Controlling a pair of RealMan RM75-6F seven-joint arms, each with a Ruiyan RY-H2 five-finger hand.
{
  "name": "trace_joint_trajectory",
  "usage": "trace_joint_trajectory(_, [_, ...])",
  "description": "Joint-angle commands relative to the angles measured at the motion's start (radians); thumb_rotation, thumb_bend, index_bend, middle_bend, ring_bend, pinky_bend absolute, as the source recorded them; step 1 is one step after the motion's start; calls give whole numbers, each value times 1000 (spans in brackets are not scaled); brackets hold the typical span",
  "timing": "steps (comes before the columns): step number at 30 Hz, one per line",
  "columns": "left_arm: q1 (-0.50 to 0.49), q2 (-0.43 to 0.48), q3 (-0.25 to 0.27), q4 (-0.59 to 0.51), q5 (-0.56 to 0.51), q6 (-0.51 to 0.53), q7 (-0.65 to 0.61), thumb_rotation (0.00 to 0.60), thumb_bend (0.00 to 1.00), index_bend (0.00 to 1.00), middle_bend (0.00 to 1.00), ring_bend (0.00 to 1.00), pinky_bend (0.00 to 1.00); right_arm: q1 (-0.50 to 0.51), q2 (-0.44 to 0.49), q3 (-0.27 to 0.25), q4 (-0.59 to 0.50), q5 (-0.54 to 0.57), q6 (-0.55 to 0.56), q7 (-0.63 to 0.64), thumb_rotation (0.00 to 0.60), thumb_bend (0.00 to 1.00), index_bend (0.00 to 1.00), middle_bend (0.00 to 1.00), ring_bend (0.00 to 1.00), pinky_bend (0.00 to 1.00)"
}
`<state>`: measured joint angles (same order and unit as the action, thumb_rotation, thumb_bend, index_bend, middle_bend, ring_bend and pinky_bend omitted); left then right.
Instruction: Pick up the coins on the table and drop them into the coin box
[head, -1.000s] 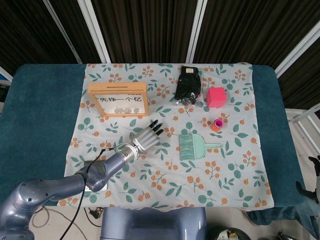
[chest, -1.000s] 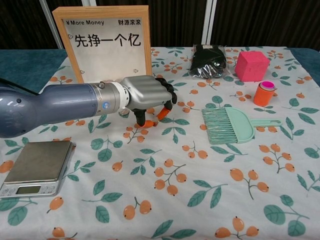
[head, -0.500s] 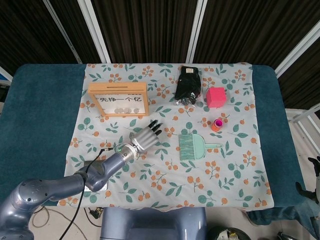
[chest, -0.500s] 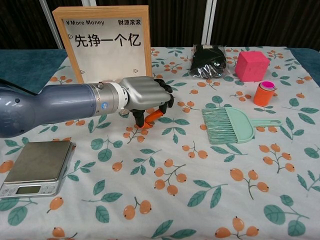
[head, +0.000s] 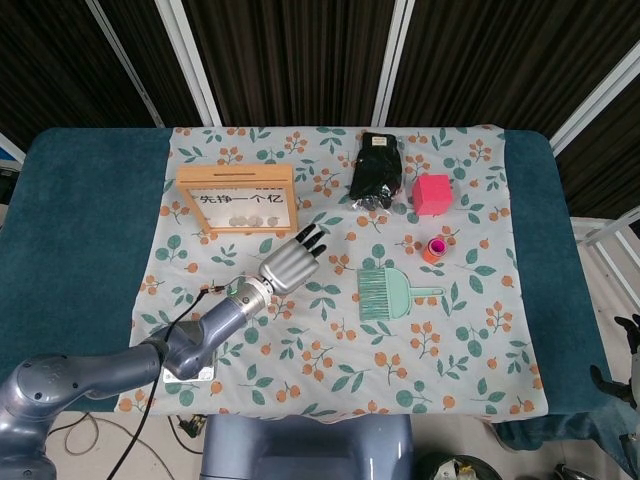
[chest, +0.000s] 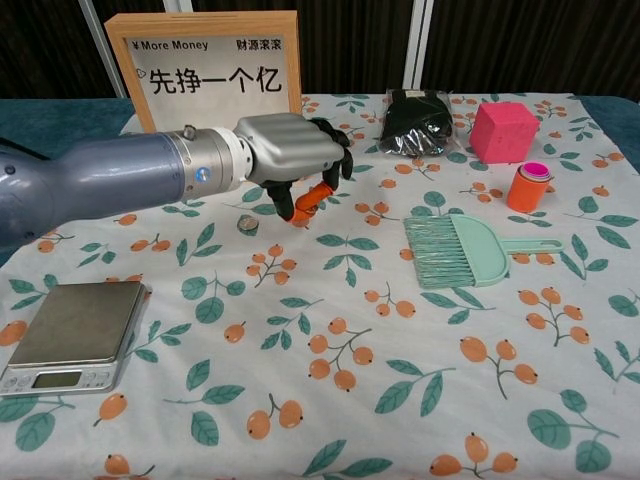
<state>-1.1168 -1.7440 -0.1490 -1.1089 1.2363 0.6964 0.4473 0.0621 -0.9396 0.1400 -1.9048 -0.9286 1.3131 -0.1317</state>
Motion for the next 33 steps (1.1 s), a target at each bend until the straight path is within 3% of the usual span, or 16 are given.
trace_joint_trajectory(1, [5,31,-10,-30,8,17,-10,600,404,768,202,0,0,1,1,0,-1,3,-1,0,600,394,172,64,25,0])
trace_joint_trajectory(15, [37,212,-100,-204,78,178,-123,600,403,768,196,0,0,4,-3,-1,-2,11,4,-7,600,394,172,64,25,0])
trace_joint_trajectory(26, [-26,340,-218,-311,-6,106,-165,600,397,759,181,0,0,6,-3,0,-7,26,8,-18,600,395,172,64,25,0])
trace_joint_trajectory(33, [-58,387,-256,-286,-144,60,-104,600,378,750,174,0,0,5,-2,1,-10,31,12,-16,600,394,172,64,25,0])
